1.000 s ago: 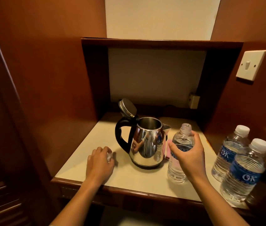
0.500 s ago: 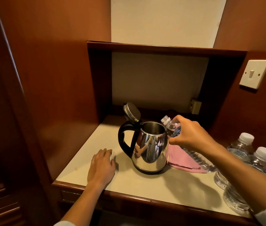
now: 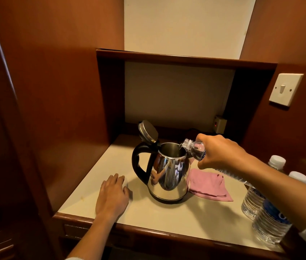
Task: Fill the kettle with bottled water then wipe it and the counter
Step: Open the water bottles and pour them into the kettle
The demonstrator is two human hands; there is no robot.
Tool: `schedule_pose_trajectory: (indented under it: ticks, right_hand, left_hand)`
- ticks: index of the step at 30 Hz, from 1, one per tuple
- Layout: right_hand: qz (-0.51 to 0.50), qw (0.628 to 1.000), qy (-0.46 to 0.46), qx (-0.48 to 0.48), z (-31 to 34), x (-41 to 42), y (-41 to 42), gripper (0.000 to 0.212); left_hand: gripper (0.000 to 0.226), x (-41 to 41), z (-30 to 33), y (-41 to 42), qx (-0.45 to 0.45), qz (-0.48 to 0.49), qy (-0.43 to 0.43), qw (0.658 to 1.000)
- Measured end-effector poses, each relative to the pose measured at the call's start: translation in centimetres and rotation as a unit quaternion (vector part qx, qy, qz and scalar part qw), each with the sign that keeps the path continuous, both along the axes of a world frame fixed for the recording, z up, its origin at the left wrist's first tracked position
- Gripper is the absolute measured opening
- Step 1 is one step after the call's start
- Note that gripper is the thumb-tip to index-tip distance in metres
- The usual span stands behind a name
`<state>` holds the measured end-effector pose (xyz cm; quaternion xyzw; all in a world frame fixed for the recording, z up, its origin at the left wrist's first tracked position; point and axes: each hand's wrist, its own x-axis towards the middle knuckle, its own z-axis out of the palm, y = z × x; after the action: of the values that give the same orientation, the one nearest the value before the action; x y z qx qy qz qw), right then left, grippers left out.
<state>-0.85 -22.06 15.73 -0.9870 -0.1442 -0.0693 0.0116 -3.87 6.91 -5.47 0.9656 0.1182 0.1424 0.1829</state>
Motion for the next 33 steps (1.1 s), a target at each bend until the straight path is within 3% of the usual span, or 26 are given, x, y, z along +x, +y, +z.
schedule_pose_trajectory:
  ticks: [15,33]
  right_hand:
    - [0.013,0.993,-0.047,-0.107,2.0,0.3,-0.2,0.068]
    - [0.02,0.987,-0.047,-0.151,2.8,-0.2,0.1,0.068]
  left_hand:
    - [0.05,0.0,0.1,-0.1,-0.004,0.005,0.004,1.0]
    - [0.049,0.1,0.1,-0.2,-0.004,0.008,0.0,1.0]
